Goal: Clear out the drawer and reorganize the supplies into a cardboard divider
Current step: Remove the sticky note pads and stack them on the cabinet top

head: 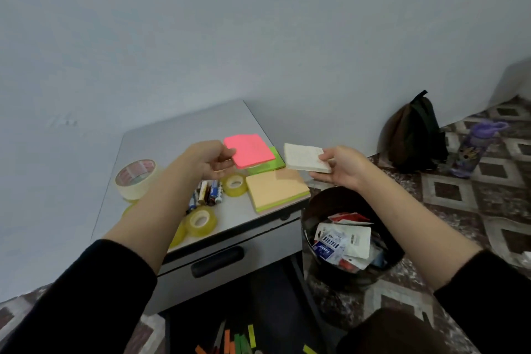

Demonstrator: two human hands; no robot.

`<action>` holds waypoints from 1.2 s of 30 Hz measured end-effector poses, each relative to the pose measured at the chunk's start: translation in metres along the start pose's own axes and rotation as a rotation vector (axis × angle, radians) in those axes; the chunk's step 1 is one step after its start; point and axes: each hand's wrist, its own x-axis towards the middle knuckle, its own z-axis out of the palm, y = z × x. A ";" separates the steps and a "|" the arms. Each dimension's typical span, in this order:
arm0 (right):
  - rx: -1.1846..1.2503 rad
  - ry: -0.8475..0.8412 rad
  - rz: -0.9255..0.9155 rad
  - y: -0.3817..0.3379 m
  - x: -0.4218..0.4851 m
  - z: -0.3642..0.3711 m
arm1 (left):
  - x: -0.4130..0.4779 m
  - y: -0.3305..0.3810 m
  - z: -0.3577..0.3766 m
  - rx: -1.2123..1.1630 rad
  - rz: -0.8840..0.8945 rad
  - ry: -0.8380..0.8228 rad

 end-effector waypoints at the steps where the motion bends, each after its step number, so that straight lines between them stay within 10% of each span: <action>1: -0.044 0.027 -0.002 0.000 0.006 -0.002 | 0.006 0.003 0.005 0.026 -0.004 -0.004; 16: -0.066 0.086 -0.122 -0.008 0.040 -0.002 | 0.054 -0.016 0.014 0.310 0.205 0.103; 36: -0.755 0.184 -0.211 0.003 0.072 0.065 | 0.027 -0.022 0.001 0.343 0.248 0.097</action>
